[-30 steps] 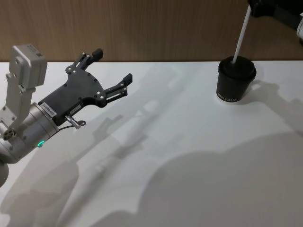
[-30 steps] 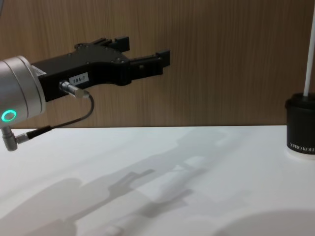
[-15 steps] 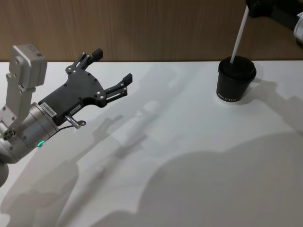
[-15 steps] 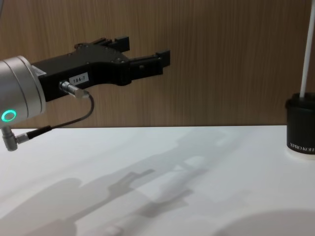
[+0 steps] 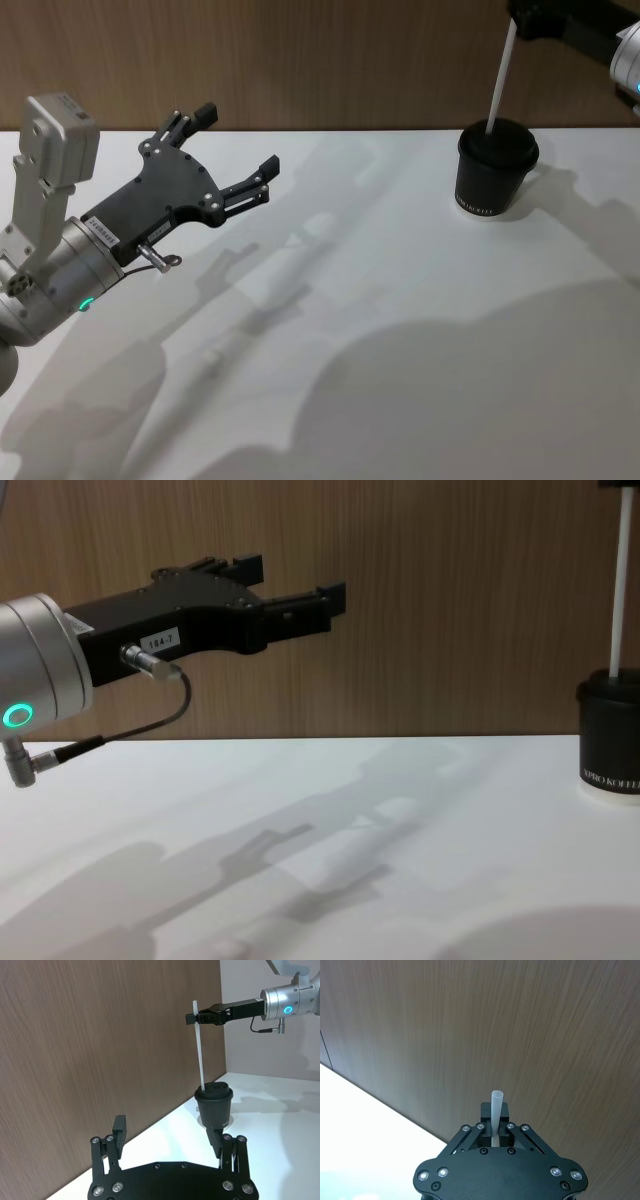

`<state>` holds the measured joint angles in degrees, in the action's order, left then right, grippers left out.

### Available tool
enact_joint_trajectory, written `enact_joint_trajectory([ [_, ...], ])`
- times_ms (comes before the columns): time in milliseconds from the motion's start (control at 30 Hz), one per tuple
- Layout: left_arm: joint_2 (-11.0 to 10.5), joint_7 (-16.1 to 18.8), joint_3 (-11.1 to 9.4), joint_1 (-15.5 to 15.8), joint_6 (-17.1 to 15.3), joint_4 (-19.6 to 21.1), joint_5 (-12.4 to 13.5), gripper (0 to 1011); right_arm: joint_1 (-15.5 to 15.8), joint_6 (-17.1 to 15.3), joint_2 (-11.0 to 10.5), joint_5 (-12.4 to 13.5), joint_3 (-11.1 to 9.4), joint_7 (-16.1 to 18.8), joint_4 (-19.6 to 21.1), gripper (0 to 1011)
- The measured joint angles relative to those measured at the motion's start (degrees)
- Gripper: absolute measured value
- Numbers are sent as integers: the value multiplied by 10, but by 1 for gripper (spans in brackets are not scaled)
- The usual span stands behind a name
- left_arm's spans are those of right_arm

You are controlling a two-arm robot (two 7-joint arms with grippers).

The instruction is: Pick up the straw with one hand, pass it to the other hand, and insert it into the cup.

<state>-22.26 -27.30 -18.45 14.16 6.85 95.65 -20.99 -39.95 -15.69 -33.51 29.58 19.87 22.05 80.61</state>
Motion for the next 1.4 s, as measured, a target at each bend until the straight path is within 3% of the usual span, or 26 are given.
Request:
enact_joint_trajectory([
  [933,1,0,-1,1,0,0,-1,1003,-3,0,5,-3,1,3,-7,916],
  [1067,5,1,-4,7,-3,-4,-4,1002,0,1,6,-5,0,2,-5,1001],
  [1400,27,18,-14,29,-17,-14,-8,1003,33,30,7,-25,-2,-22,31,1001],
])
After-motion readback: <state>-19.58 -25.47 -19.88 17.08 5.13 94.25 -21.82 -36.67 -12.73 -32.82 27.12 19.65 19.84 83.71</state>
